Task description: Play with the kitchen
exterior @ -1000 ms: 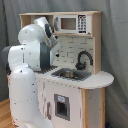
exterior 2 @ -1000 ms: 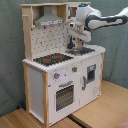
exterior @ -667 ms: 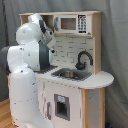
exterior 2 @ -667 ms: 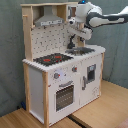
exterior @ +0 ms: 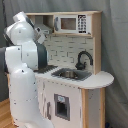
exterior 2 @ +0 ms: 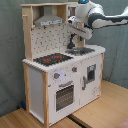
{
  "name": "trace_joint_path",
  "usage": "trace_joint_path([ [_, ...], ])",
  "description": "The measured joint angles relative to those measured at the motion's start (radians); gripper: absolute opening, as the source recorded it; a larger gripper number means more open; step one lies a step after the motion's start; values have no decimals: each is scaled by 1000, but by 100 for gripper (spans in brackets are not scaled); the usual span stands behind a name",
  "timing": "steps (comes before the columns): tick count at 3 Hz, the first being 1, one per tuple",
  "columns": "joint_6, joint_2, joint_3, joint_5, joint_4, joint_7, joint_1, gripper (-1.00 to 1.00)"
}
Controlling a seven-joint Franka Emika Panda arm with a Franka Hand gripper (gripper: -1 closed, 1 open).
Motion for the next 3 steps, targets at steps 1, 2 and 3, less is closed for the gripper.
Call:
trace_joint_path([
  [1, -15, -11, -16, -71, 13, 12, 76, 100],
  [2, -18, -26, -27, -147, 19, 28, 147, 100],
  [3, -18, -51, -27, -229, 30, 39, 207, 100],
])
